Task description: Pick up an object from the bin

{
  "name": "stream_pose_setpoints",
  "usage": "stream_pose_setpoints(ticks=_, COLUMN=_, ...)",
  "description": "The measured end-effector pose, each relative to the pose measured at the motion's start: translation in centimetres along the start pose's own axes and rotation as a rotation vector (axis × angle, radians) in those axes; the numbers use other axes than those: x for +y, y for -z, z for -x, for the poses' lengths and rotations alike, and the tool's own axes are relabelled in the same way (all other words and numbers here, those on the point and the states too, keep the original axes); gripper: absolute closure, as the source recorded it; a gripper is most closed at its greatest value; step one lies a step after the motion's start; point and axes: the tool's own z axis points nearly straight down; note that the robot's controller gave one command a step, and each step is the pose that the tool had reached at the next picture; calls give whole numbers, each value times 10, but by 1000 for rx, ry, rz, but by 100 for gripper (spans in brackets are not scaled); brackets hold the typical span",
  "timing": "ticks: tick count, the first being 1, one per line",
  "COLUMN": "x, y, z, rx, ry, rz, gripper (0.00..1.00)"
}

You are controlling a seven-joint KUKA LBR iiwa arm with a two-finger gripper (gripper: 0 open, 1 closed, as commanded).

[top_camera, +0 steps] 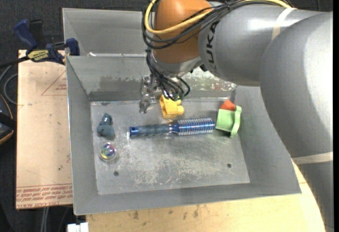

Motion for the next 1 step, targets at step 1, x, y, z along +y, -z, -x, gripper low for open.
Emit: stream_pose_setpoints(ticks=1, x=1, y=6, z=1, rx=-7, ry=0, rz=1, gripper=0)
